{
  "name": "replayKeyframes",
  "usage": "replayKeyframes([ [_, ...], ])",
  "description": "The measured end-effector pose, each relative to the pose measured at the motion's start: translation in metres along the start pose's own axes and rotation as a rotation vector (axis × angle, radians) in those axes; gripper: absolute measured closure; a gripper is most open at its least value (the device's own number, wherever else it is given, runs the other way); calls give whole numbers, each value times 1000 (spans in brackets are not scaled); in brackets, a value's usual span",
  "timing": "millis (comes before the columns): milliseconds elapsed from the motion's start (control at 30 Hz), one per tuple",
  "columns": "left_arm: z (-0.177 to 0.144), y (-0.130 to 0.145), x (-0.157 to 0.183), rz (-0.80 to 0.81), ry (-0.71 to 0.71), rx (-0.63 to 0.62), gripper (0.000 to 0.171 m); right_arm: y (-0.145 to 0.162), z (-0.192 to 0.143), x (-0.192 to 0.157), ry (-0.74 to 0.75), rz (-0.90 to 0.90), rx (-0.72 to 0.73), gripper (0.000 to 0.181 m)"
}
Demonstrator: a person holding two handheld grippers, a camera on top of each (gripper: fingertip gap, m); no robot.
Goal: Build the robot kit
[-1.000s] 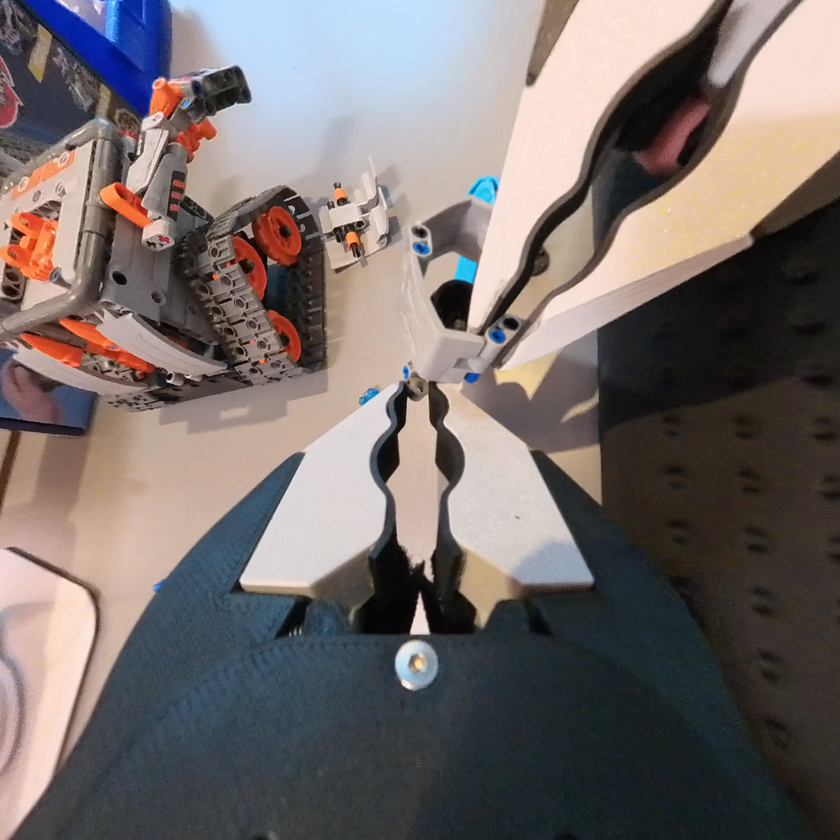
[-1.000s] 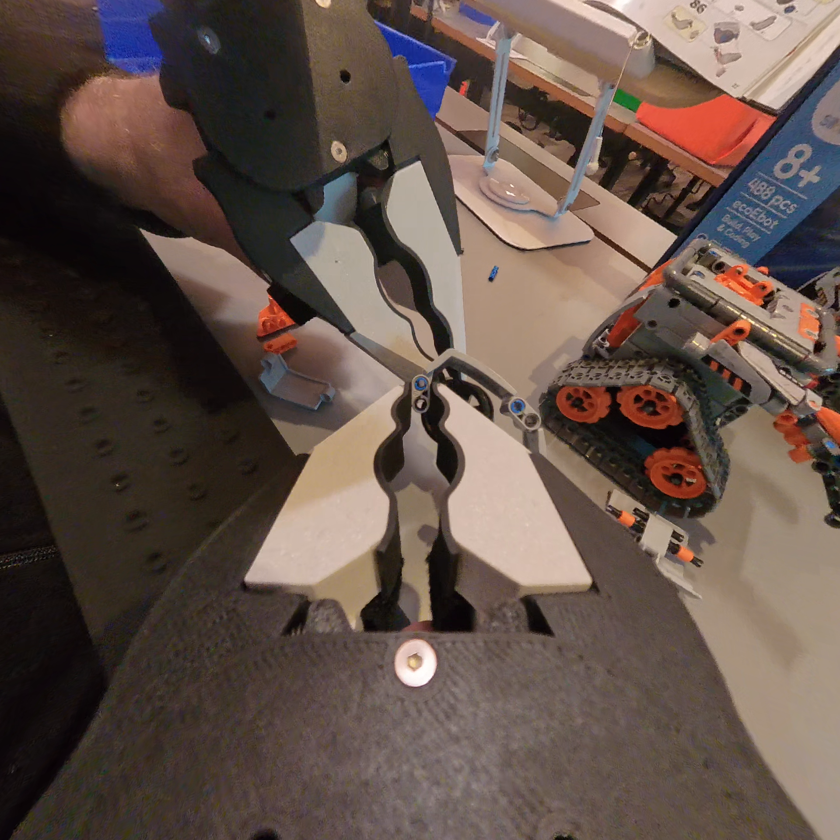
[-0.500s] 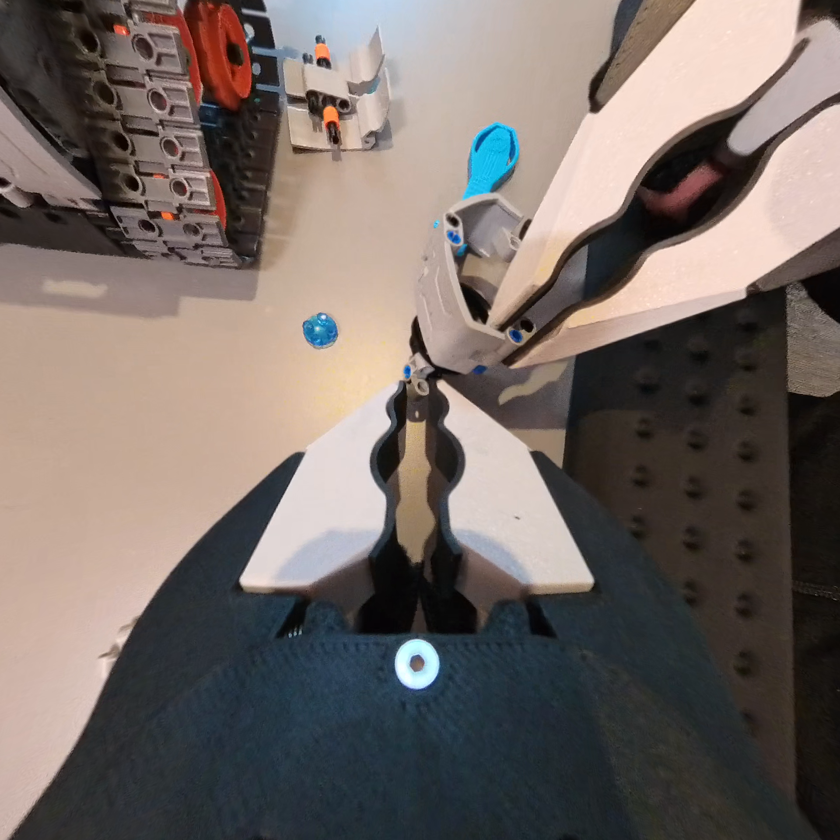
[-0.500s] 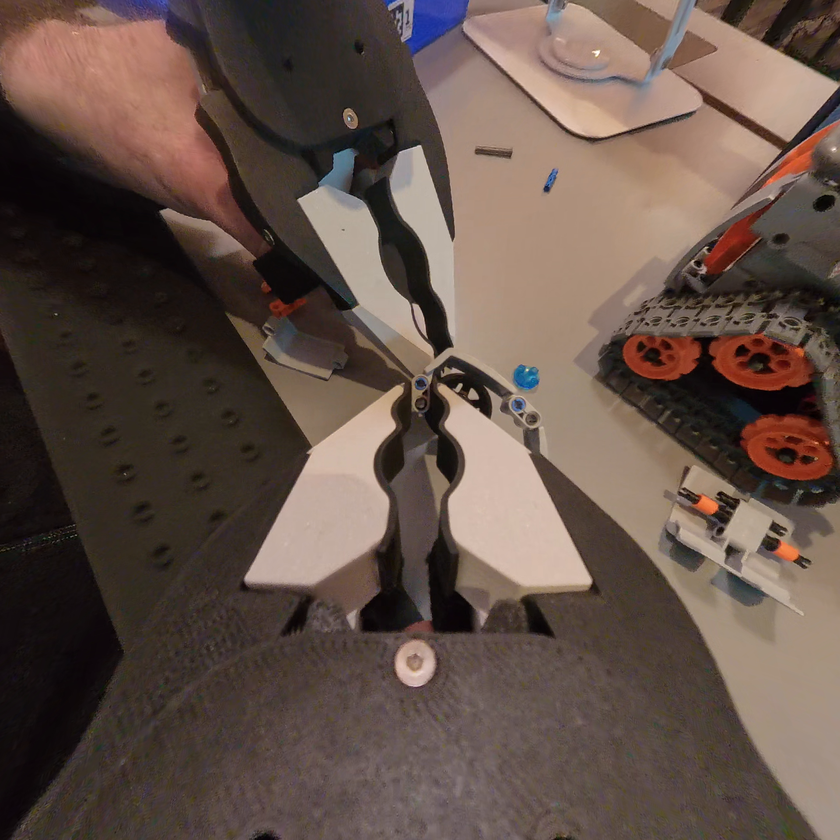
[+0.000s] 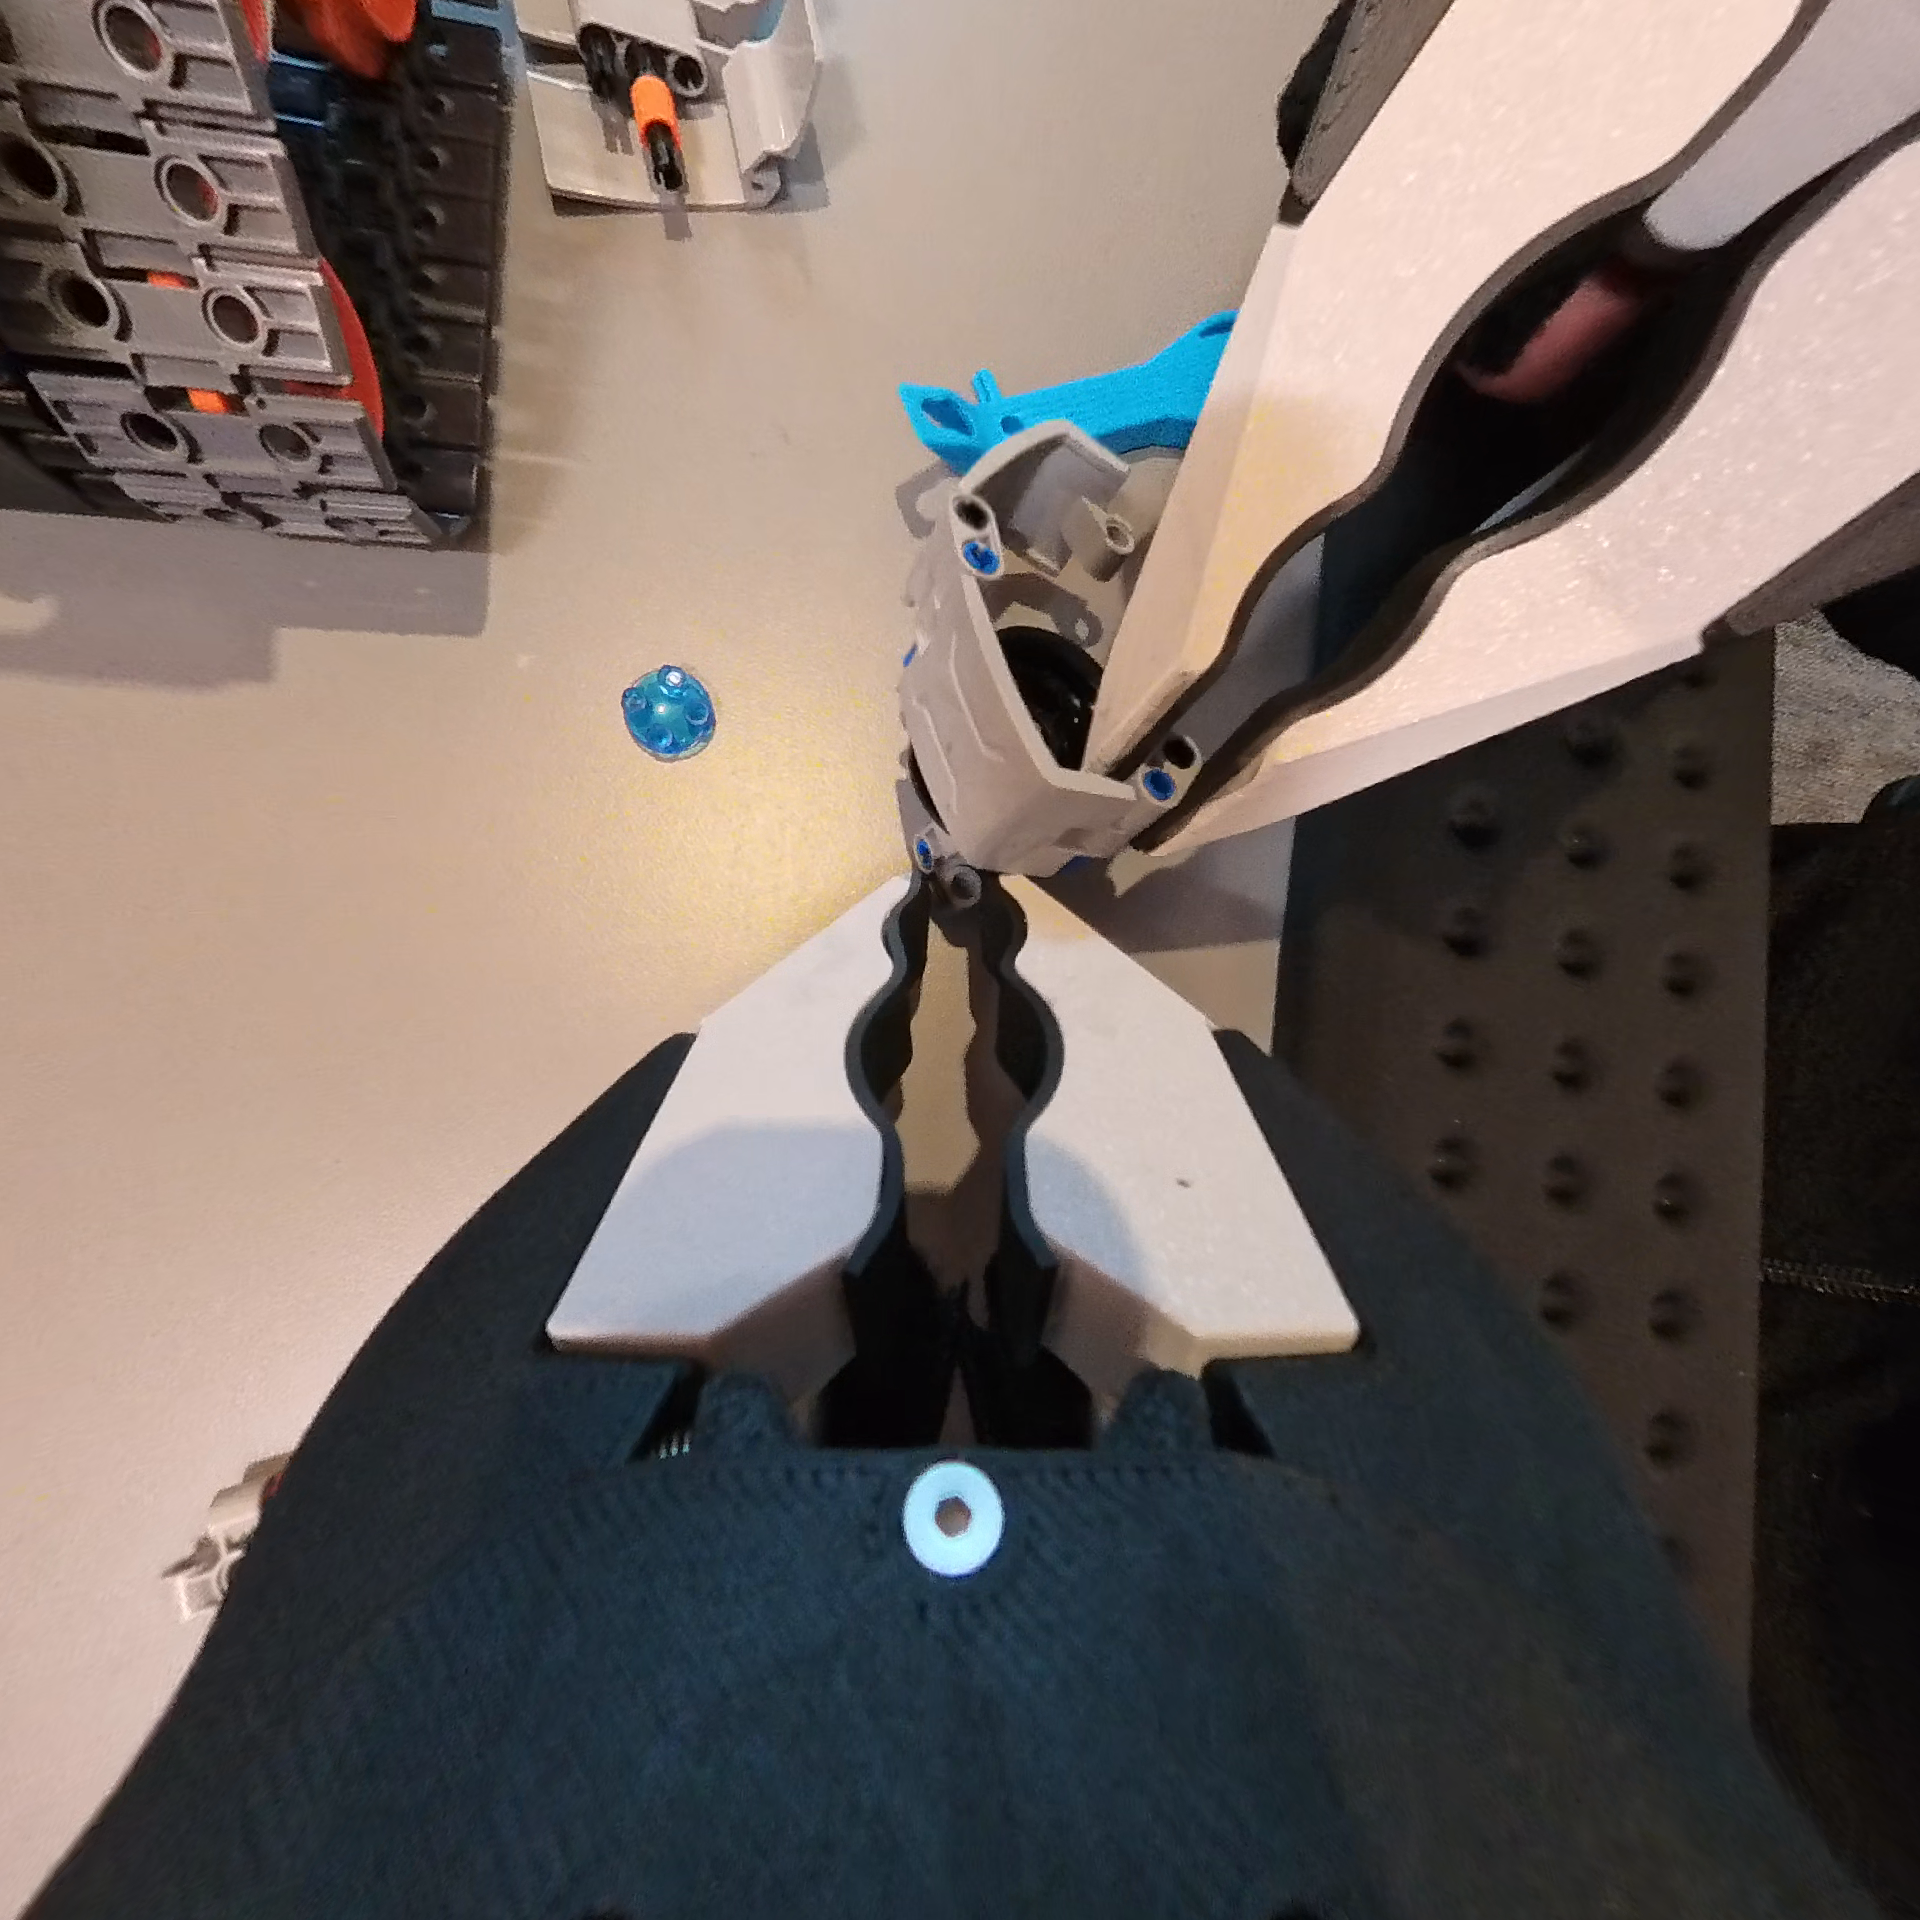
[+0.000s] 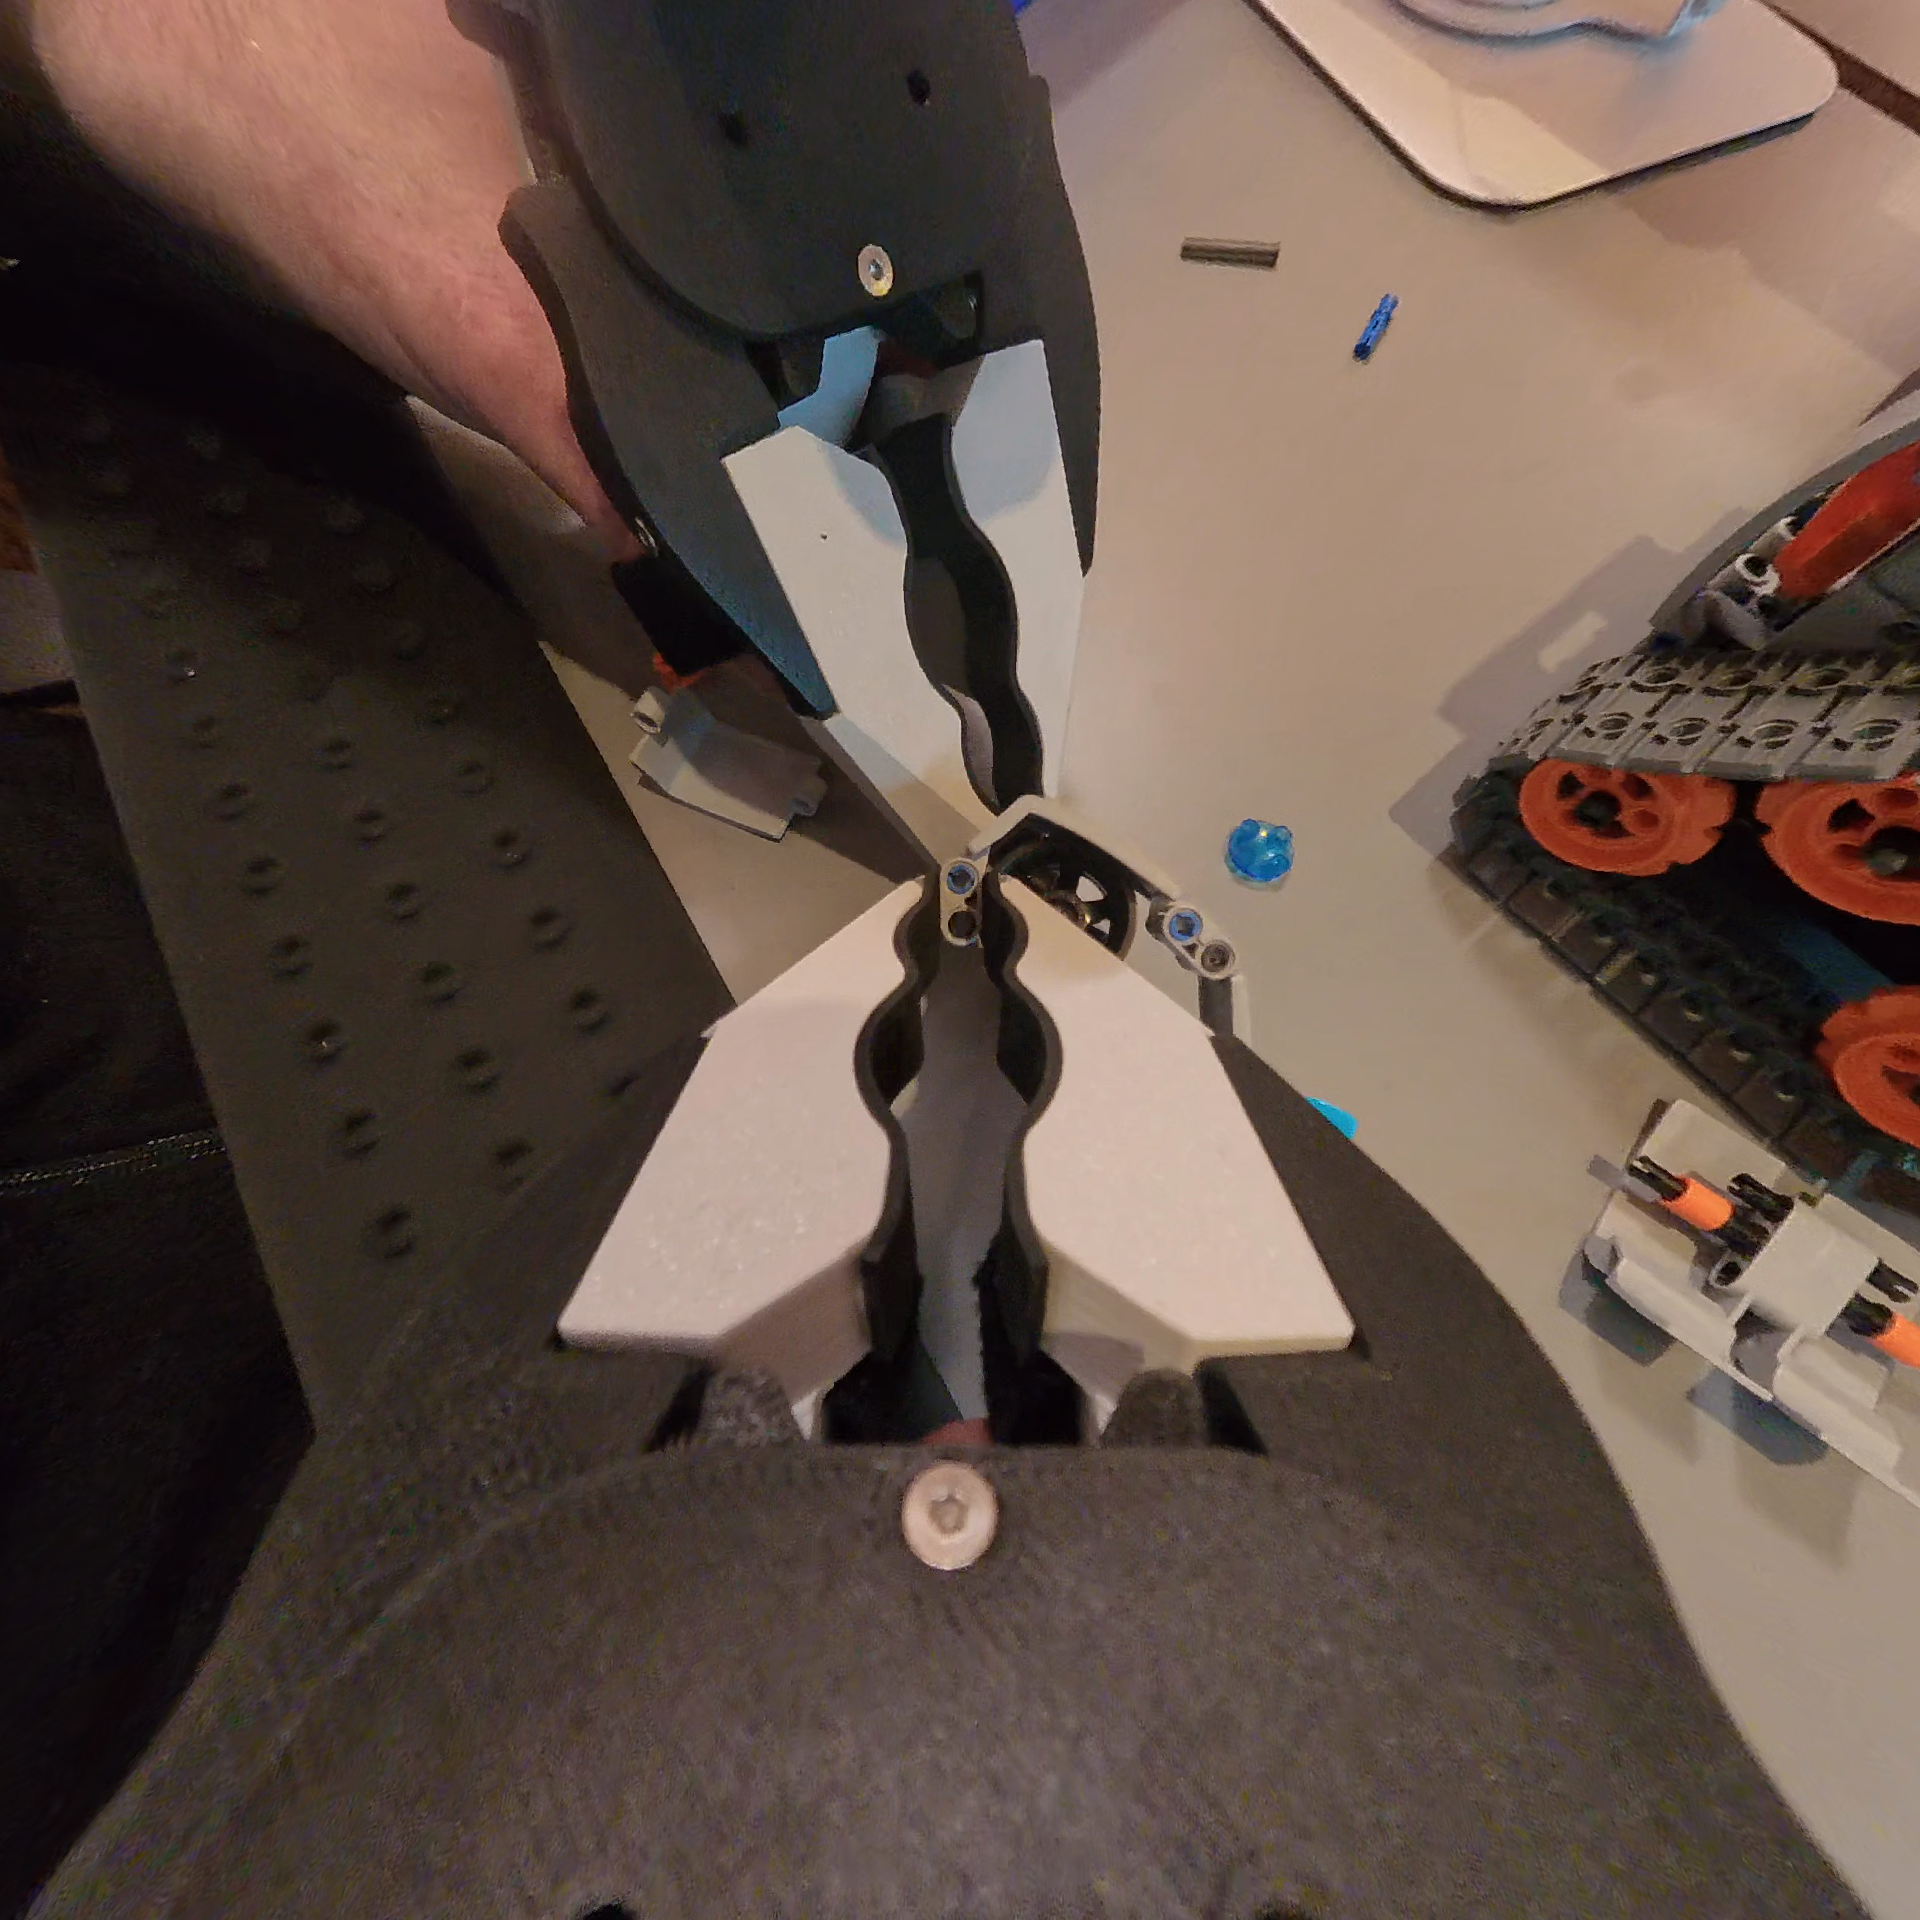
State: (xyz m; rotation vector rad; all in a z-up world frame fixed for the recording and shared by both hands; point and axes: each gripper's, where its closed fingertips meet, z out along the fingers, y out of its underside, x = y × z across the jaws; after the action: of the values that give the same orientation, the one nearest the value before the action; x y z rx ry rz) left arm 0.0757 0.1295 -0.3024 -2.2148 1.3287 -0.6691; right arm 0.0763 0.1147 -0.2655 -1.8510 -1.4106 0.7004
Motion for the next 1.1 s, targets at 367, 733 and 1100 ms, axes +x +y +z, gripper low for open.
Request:
replayKeyframes([
  [367,-4,4,10,105,79,-10,138,4,2,1,-71,20,-76,176],
  [733,-19,-18,15,434,-111,96,130,5,3,0,-76,-29,-181,176],
  [1100,-13,-17,6,437,-125,119,144,4,-1,0,-129,-22,-178,163],
])
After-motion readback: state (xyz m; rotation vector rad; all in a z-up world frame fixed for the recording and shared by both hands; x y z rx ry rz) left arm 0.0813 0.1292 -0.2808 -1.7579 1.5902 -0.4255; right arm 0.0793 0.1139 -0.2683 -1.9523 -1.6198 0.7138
